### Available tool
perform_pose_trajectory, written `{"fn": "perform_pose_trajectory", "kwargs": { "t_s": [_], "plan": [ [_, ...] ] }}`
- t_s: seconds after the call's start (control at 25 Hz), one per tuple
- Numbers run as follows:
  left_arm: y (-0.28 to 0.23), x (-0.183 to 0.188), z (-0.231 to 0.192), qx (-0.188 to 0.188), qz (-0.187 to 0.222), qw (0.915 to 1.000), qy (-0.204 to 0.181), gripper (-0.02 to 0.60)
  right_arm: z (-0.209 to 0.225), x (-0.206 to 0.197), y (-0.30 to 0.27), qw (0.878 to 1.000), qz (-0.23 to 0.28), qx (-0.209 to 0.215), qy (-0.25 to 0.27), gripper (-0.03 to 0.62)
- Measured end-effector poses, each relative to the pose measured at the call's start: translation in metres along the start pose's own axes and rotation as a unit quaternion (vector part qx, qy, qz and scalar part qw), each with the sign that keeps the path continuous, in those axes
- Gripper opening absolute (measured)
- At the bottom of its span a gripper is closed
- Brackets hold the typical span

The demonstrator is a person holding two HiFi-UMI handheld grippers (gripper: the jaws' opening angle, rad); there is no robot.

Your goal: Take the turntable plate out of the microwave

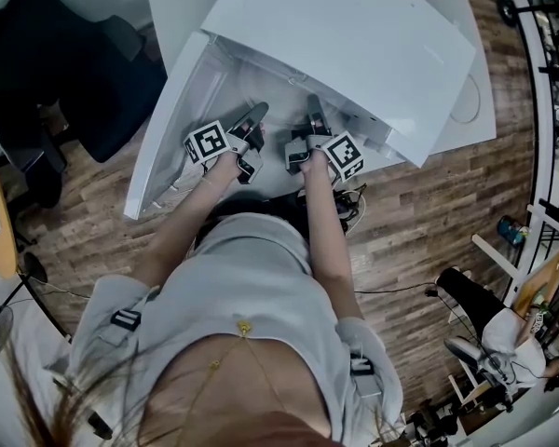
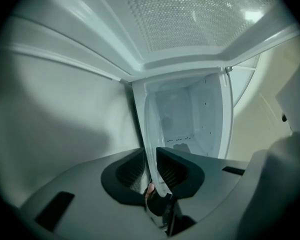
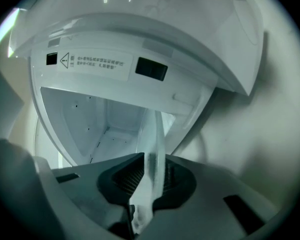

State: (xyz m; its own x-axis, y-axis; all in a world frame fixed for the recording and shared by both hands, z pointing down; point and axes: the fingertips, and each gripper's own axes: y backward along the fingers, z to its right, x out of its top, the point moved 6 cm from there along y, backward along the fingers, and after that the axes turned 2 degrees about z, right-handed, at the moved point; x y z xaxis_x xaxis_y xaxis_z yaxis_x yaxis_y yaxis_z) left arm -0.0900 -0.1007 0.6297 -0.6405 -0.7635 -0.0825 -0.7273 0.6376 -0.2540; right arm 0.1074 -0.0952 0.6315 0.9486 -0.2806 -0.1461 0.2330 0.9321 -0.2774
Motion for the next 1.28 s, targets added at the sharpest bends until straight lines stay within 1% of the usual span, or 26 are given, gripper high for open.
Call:
{"fn": "perform_pose_trajectory", "kwargs": {
  "t_s": [0.04, 0.08, 0.12, 0.24, 0.48, 0.6, 0.68, 0.76, 0.8, 0.84, 0.96, 1.28],
  "plan": [
    [-0.002, 0.002, 0.0, -0.001, 0.001, 1.0, -0.002, 0.082, 0.0, 0.0, 0.0, 1.0, 0.001, -0.001, -0.003, 0.057],
    [-0.005, 0.004, 0.0, -0.003, 0.002, 1.0, -0.002, 0.113, 0.001, 0.0, 0.0, 1.0, 0.001, -0.001, -0.006, 0.055],
    [-0.007, 0.006, 0.0, -0.005, 0.001, 1.0, -0.004, 0.12, 0.001, 0.0, 0.0, 1.0, 0.001, -0.001, -0.01, 0.057],
    [-0.017, 0.012, 0.001, -0.013, 0.006, 0.9998, -0.012, 0.12, 0.002, 0.001, 0.0, 1.0, -0.002, -0.001, -0.013, 0.055],
    [-0.039, 0.035, 0.005, -0.039, 0.059, 0.9975, 0.004, 0.12, 0.002, 0.001, -0.001, 1.0, -0.005, 0.002, -0.016, 0.055],
    [-0.05, 0.042, 0.006, -0.049, 0.066, 0.9965, 0.015, 0.12, 0.002, 0.001, 0.0, 1.0, -0.004, 0.005, -0.017, 0.055],
    [-0.055, 0.044, 0.005, -0.049, 0.065, 0.9965, 0.021, 0.12, 0.003, 0.001, 0.0, 1.0, -0.003, 0.006, -0.02, 0.054],
    [-0.056, 0.046, 0.004, -0.046, 0.065, 0.9966, 0.023, 0.108, 0.003, 0.0, -0.001, 1.0, -0.002, 0.007, -0.022, 0.054],
    [-0.055, 0.046, 0.003, -0.045, 0.065, 0.9966, 0.022, 0.068, 0.003, 0.0, -0.001, 1.0, -0.003, 0.008, -0.022, 0.054],
    [-0.055, 0.046, 0.003, -0.043, 0.065, 0.9967, 0.023, 0.058, 0.003, 0.0, -0.001, 1.0, -0.003, 0.01, -0.021, 0.054],
    [-0.053, 0.045, 0.002, -0.047, 0.064, 0.9963, 0.031, 0.052, 0.004, -0.001, 0.0, 1.0, -0.002, 0.014, -0.025, 0.052],
    [-0.044, 0.043, 0.006, -0.063, 0.072, 0.9951, 0.025, 0.046, 0.004, -0.003, 0.005, 0.999, -0.004, 0.028, -0.025, 0.051]
  ]
}}
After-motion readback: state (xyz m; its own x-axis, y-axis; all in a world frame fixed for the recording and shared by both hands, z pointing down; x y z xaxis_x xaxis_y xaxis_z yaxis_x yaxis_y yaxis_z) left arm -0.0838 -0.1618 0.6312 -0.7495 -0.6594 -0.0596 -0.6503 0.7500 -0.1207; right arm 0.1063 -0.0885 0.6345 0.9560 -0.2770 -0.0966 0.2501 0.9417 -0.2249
